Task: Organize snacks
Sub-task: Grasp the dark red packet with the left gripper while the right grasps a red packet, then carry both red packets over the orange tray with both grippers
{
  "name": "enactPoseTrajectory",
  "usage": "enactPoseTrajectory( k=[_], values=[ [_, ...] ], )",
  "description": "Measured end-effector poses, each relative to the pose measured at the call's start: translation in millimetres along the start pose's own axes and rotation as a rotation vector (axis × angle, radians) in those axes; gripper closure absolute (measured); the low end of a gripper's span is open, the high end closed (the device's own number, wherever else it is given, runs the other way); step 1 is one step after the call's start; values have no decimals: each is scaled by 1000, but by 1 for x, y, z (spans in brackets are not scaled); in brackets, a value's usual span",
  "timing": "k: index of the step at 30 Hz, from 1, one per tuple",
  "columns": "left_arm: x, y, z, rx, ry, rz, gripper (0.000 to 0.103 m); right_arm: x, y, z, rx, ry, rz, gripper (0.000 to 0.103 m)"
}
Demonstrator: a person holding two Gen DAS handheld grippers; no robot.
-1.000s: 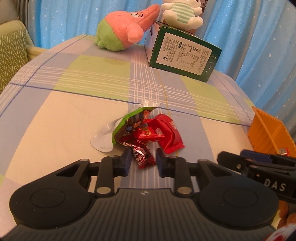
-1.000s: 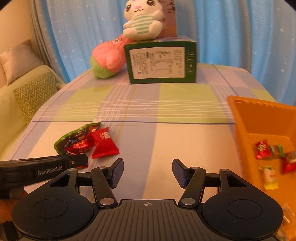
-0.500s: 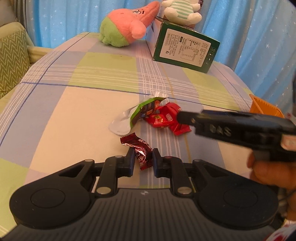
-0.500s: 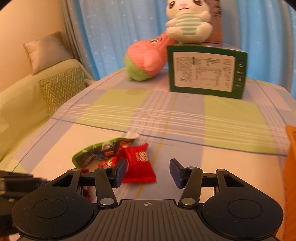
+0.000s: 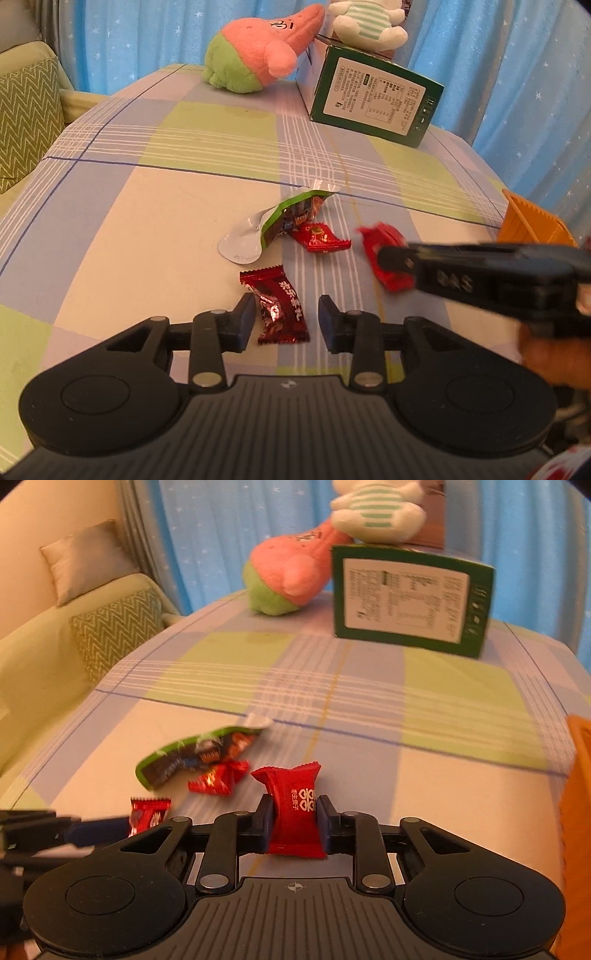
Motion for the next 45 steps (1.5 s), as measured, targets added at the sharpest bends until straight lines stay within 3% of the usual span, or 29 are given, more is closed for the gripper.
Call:
enactPoseTrajectory(
  k=[5, 7, 11, 17, 30, 45],
  values=[
    [-9, 0, -4, -6, -49, -59, 72, -1, 9, 17, -6, 29, -36, 78],
    [-14, 3, -4, -3, -91, -117, 81, -1, 12, 26, -13, 41, -41, 79],
    [-16, 6, -2, 6, -98, -137, 83, -2, 21, 45, -18, 55, -69, 79],
    [-32, 7, 11, 8, -70, -153, 83, -9, 34, 83, -41, 88, -132, 79],
    [-87, 13, 103, -54, 14, -133, 83, -16, 51, 193, -132, 119, -224, 79],
    [-122, 36, 175, -82, 50, -177, 83, -18, 81, 270, -179, 161, -253, 79]
  ],
)
Point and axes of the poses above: each gripper's, at about its wrist camera, not at the fingertips, and z roughly against the way its jaws point, x to its left, y to its underside, the point moved 1 cm from there along -z, roughly the way its jaws point, and after that the axes turned 4 degrees about y, right-handed, at the moved point
